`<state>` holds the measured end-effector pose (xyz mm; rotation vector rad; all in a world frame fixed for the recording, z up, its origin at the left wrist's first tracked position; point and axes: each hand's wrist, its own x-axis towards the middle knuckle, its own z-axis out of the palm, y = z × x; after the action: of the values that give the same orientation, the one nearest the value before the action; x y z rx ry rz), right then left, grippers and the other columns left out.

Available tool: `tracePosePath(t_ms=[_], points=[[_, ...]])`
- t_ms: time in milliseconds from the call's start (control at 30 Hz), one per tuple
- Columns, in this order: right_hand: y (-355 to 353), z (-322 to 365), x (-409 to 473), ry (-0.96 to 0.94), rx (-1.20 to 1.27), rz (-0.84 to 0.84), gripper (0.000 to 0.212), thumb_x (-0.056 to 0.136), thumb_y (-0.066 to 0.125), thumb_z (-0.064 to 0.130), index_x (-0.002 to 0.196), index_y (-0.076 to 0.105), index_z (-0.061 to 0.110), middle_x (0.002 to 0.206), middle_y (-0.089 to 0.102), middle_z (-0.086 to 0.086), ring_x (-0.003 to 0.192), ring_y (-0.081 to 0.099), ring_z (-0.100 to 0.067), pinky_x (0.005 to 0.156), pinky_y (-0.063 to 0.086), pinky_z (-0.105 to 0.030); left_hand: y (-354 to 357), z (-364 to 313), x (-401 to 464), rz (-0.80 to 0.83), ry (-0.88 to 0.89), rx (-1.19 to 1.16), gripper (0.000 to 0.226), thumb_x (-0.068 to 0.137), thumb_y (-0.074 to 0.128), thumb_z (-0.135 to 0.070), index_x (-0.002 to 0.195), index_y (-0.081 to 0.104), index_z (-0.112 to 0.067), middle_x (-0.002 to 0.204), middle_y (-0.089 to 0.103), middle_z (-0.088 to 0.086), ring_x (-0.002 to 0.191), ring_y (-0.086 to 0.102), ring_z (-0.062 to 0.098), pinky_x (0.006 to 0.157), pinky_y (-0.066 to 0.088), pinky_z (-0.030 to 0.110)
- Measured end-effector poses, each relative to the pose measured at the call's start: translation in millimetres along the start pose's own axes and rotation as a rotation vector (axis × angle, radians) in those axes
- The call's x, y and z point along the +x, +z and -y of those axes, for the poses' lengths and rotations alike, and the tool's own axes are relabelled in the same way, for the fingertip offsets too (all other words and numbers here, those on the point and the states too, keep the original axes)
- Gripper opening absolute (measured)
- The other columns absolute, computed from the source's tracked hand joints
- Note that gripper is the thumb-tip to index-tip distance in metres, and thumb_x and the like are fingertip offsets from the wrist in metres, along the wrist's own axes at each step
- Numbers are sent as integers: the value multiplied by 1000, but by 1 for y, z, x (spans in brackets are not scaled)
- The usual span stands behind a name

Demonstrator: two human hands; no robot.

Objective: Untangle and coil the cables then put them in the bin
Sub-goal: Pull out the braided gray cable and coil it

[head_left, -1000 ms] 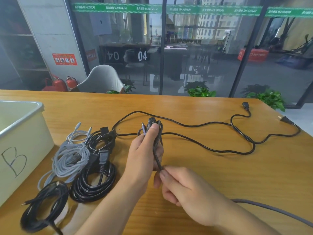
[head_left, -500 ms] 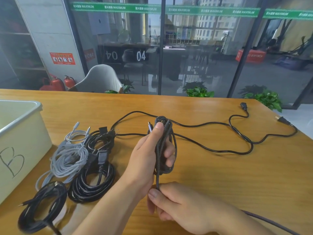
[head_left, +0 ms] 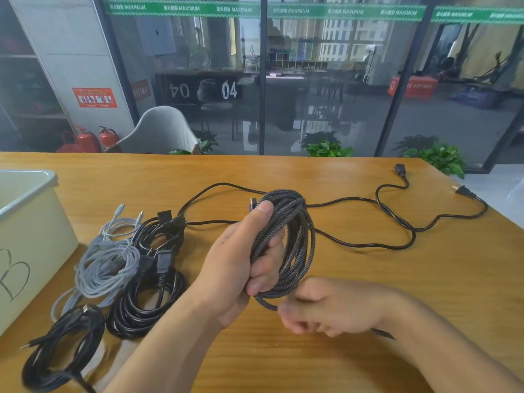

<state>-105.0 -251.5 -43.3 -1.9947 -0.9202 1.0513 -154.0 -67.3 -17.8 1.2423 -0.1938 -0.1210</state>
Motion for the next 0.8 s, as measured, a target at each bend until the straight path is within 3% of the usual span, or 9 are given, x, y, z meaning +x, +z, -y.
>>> tracePosePath(t_ms=[67, 200, 333, 400, 433, 500, 633, 733, 800], points=[[-13, -12, -8, 60, 157, 30, 40, 103, 50, 53, 78, 56, 22, 65, 30, 8, 55, 23, -10, 48, 25, -19, 3, 0, -2, 56, 6, 22, 47, 96, 49, -57, 71, 47, -17, 48, 28, -2, 37, 19, 13, 51, 13, 38], [-39, -31, -22, 137, 99, -17, 36, 99, 62, 53, 80, 63, 23, 69, 32, -2, 59, 22, -17, 45, 32, -20, 8, 2, -5, 202, 39, 103, 55, 93, 51, -57, 70, 44, -8, 48, 27, 3, 35, 22, 12, 44, 19, 29], [-61, -39, -44, 231, -117, -315, 54, 86, 64, 73, 75, 66, 20, 74, 44, -7, 55, 32, -12, 49, 29, -22, -4, -7, -8, 331, 17, 260, 70, 97, 48, -53, 65, 38, 8, 45, 27, 8, 36, 23, 14, 45, 27, 24], [-70, -43, -52, 250, -137, -448, 54, 88, 65, 67, 74, 65, 15, 61, 45, 3, 50, 36, -6, 51, 29, -16, -6, -9, -7, 361, 2, 330, 72, 97, 48, -53, 62, 40, 9, 44, 28, 9, 36, 23, 16, 45, 28, 23], [-72, -42, -53, 256, -153, -503, 52, 86, 67, 64, 73, 67, 14, 55, 48, 10, 49, 40, -2, 53, 31, -15, -4, -9, -7, 371, 3, 370, 70, 99, 47, -51, 60, 43, 7, 44, 29, 8, 36, 23, 17, 45, 28, 24], [-72, -37, -49, 276, -271, -646, 56, 73, 66, 77, 72, 70, 20, 56, 56, 7, 52, 44, -3, 57, 33, -23, 3, -5, -6, 381, -11, 474, 59, 103, 45, -47, 53, 52, -18, 44, 30, 4, 39, 24, 18, 46, 25, 32], [-62, -21, -38, 401, -610, -1011, 61, 65, 62, 88, 65, 64, 27, 57, 64, 6, 55, 57, -11, 53, 40, -29, 6, 2, -4, 329, -79, 582, 53, 100, 52, -48, 55, 38, -23, 47, 31, -3, 42, 24, 18, 47, 19, 42], [-54, -17, -37, 292, -546, -1189, 65, 64, 62, 90, 61, 58, 25, 44, 56, 9, 45, 51, -11, 53, 46, -30, 5, 5, -2, 276, -79, 621, 48, 99, 53, -45, 59, 38, -22, 49, 33, -5, 42, 26, 14, 44, 21, 29], [-47, -17, -34, 195, -403, -1199, 55, 77, 68, 76, 65, 60, 23, 43, 52, 9, 41, 41, -9, 50, 40, -31, 6, 7, -2, 255, -68, 678, 51, 102, 56, -46, 63, 36, -20, 50, 35, -7, 43, 29, 12, 44, 26, 23]])
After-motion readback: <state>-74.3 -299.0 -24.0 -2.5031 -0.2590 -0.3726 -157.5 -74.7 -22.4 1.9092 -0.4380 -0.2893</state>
